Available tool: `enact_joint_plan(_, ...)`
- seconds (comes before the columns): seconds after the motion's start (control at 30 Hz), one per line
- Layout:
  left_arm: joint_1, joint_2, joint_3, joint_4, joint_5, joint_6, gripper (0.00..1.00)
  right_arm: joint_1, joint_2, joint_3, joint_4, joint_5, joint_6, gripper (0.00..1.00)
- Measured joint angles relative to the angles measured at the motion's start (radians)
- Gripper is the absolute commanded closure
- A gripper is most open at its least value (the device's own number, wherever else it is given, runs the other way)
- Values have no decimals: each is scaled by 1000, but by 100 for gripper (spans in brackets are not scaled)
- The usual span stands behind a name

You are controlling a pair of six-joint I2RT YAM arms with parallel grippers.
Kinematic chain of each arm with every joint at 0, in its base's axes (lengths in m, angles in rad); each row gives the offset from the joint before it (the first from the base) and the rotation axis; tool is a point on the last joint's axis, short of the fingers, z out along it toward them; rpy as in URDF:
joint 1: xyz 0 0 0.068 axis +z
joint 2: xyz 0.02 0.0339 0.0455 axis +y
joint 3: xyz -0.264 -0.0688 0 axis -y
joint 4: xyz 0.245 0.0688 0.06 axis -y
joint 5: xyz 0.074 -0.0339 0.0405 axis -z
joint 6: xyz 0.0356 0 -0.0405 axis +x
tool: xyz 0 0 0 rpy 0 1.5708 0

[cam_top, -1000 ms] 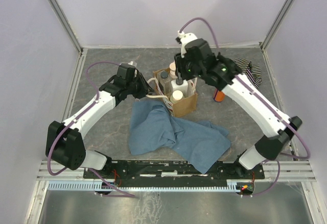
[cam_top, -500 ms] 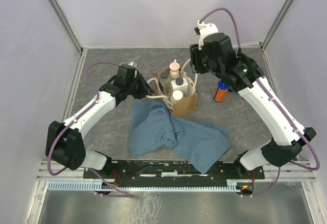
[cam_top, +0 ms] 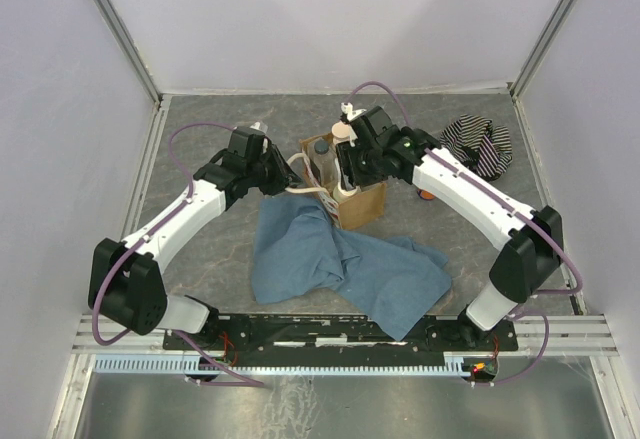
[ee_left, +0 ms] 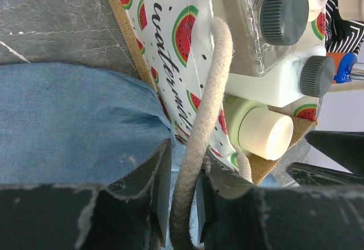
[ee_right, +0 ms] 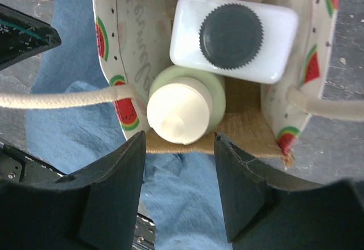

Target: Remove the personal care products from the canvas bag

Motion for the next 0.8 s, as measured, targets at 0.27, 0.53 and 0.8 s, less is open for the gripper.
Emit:
enact_joint_plan(0.27,0,0,-6,0,0,0,71,0,64,-29,80,-48,38,31)
enact_joint_plan(0.53,0,0,-11,0,0,0,71,13,109,-31,93,-16,37,43)
enact_joint_plan(0.8,0,0,-11,0,0,0,71,47,122,-12,75,77,17,52)
